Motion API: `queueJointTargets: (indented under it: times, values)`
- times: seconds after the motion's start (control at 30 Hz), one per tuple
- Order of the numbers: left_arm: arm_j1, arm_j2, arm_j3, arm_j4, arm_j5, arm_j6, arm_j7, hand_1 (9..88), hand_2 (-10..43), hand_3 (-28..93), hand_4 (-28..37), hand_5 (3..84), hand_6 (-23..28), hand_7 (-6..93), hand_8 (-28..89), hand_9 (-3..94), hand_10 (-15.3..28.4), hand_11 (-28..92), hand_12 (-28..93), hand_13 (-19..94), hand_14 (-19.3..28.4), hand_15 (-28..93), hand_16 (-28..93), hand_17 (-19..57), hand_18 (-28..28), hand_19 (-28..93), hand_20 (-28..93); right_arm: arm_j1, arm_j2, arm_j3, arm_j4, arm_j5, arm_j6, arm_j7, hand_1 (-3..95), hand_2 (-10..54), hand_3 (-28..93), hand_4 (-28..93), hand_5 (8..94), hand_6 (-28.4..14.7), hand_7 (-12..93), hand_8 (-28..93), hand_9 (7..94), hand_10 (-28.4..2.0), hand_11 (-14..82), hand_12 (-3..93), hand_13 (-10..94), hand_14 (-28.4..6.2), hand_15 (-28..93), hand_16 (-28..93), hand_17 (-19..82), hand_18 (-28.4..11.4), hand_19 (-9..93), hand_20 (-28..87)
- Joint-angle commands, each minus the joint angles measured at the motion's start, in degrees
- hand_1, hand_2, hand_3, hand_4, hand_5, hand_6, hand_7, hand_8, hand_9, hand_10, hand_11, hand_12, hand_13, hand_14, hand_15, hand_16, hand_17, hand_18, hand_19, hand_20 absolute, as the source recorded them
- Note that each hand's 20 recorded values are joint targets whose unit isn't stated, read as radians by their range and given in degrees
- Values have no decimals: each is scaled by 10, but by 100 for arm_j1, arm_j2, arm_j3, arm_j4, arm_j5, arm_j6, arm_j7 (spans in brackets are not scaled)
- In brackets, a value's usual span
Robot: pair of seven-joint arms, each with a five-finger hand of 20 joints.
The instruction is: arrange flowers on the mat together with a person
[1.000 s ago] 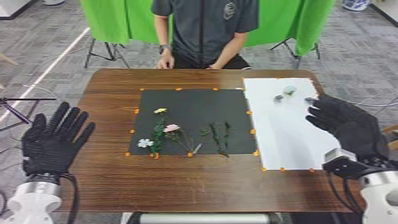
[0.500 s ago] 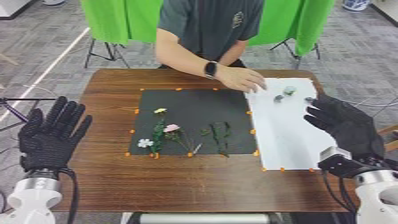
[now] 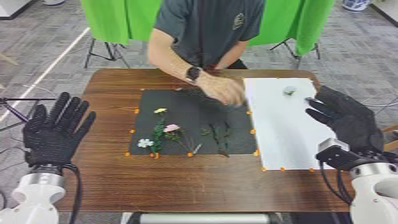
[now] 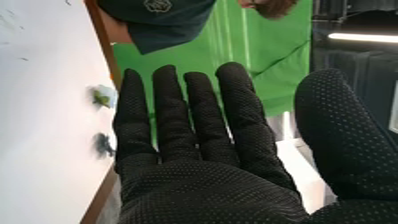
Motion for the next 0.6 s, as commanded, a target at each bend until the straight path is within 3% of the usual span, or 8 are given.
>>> queueJointTargets:
  times: [0.03,0.6]
  values:
    - [77,-20,18,23,33,-207,-23,283,143,719,-283,479,70,71,-80,446,141,132,89,324,121,155,-41,-22,120,236,126,-123,41,9,-61,-7,-2,-92,258,107,818,-255,464,-64,174,-130,408,-153,113,113,331,-140,239,116,118,-181,479,137]
    - [175,-35,-37,-8,36,-277,10,282,142,716,-283,474,67,71,-80,444,138,129,91,323,120,151,-37,-23,122,233,126,-268,7,45,-142,-32,-95,-24,258,106,816,-256,469,-63,177,-132,409,-153,113,112,332,-142,241,112,116,-181,478,134]
